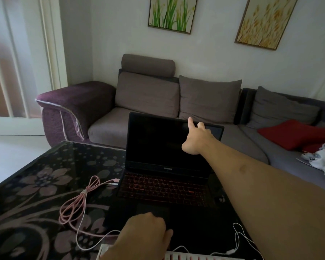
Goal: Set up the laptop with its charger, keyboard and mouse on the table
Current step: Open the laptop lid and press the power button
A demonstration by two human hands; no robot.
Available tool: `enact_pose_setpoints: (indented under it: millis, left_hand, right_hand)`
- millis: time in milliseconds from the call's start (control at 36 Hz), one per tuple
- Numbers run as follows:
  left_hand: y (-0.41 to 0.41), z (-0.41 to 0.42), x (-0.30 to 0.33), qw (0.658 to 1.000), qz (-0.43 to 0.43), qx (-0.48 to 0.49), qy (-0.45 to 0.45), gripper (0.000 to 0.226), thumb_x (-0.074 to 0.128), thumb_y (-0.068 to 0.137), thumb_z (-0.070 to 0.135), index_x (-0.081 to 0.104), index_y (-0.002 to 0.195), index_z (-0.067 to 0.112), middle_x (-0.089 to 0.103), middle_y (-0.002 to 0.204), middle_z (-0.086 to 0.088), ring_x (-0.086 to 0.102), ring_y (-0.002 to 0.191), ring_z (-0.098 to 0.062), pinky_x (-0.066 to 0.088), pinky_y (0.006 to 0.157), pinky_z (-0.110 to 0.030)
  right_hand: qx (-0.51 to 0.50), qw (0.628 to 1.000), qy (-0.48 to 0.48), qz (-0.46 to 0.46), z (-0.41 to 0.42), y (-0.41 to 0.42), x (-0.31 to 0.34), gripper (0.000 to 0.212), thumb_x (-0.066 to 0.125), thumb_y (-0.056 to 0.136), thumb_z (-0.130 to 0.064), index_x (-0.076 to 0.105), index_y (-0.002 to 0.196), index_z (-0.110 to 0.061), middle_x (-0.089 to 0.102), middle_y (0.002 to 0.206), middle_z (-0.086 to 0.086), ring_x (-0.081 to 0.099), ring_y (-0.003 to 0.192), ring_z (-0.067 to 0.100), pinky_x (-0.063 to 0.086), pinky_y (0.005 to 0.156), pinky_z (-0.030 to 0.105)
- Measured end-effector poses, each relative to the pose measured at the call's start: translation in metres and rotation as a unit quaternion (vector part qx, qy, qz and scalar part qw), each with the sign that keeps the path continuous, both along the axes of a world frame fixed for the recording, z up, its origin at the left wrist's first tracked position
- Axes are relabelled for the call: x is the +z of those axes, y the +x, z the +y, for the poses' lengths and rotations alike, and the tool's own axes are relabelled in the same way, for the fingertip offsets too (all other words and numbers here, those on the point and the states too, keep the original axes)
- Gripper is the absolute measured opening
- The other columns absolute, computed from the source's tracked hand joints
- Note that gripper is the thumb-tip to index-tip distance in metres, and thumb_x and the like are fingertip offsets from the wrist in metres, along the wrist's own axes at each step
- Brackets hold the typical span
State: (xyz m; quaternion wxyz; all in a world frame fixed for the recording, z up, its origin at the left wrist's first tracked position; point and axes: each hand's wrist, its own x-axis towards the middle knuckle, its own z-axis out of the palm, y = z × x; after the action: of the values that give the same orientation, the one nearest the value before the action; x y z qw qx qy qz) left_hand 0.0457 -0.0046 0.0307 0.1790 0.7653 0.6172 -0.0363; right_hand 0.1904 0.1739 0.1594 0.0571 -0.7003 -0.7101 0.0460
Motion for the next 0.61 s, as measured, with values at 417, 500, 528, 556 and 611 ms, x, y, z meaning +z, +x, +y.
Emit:
enact_pose_setpoints:
  millis: [417,500,528,556,611]
  left_hand:
    - [0.01,0.001,-0.001,0.993,-0.055,-0.007,0.105,0.037,0.04,0.107,0.051,0.062,0.091,0.027,0.066,0.095,0.007,0.06,0.084,-0.011,0.046,0.073,-0.031]
    - [0.017,0.003,0.0,0.988,-0.077,-0.007,0.133,0.032,0.042,0.108,0.047,0.065,0.096,0.028,0.064,0.094,0.01,0.061,0.084,-0.009,0.048,0.072,-0.029]
    - [0.02,0.003,0.001,0.986,-0.083,-0.007,0.147,0.03,0.043,0.108,0.046,0.066,0.098,0.029,0.064,0.094,0.01,0.061,0.085,-0.009,0.05,0.073,-0.03]
    - [0.025,0.003,0.003,0.984,-0.091,-0.008,0.156,0.029,0.043,0.108,0.046,0.067,0.101,0.029,0.064,0.094,0.01,0.062,0.085,-0.01,0.053,0.075,-0.031]
    - [0.036,-0.001,0.01,0.98,-0.124,-0.009,0.158,0.027,0.046,0.108,0.044,0.068,0.105,0.03,0.065,0.092,0.011,0.063,0.083,-0.008,0.057,0.078,-0.033]
  right_hand:
    - [0.087,0.99,0.054,0.101,-0.032,0.023,-0.018,0.124,0.067,0.085,-0.007,-0.02,0.162,-0.05,0.039,0.149,0.006,0.061,0.105,0.024,0.059,0.074,0.038]
    - [0.128,0.982,0.079,0.112,-0.049,0.035,-0.025,0.121,0.068,0.086,-0.004,-0.013,0.164,-0.051,0.047,0.136,0.003,0.059,0.099,0.019,0.054,0.069,0.035]
    - [0.14,0.98,0.082,0.115,-0.057,0.041,-0.028,0.119,0.067,0.086,-0.003,-0.009,0.165,-0.049,0.047,0.134,0.002,0.059,0.099,0.018,0.056,0.071,0.035]
    - [0.149,0.978,0.08,0.118,-0.065,0.049,-0.03,0.117,0.066,0.087,-0.001,-0.005,0.167,-0.047,0.047,0.134,0.001,0.059,0.101,0.017,0.058,0.076,0.036]
    - [0.169,0.976,0.069,0.122,-0.083,0.07,-0.034,0.109,0.064,0.088,0.001,0.005,0.169,-0.041,0.048,0.134,0.001,0.059,0.108,0.017,0.059,0.083,0.035]
